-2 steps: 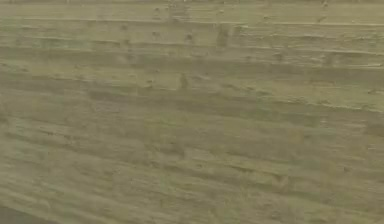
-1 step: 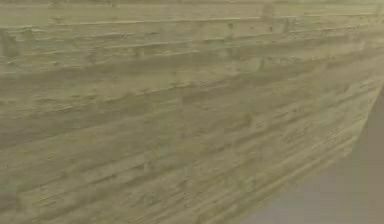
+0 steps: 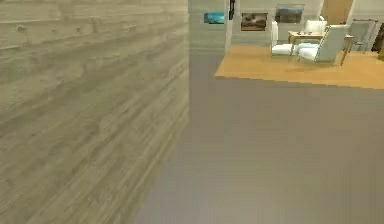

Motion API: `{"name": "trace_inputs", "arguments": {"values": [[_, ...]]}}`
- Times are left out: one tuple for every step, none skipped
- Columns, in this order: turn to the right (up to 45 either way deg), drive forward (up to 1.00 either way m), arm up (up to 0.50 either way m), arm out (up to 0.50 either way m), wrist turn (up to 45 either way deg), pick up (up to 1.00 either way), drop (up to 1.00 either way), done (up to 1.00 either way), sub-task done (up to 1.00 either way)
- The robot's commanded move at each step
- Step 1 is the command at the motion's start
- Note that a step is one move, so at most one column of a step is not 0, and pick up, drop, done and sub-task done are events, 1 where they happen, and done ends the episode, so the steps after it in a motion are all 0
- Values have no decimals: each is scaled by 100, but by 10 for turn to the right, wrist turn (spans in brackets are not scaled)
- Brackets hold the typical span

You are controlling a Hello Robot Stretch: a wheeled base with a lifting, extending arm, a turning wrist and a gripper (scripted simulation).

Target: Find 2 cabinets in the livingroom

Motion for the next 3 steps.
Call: {"name": "trace_inputs", "arguments": {"values": [[420,0,0,0,0,0,0,0,0],[0,100,0,0,0,0,0,0,0],[0,100,0,0,0,0,0,0,0]]}}
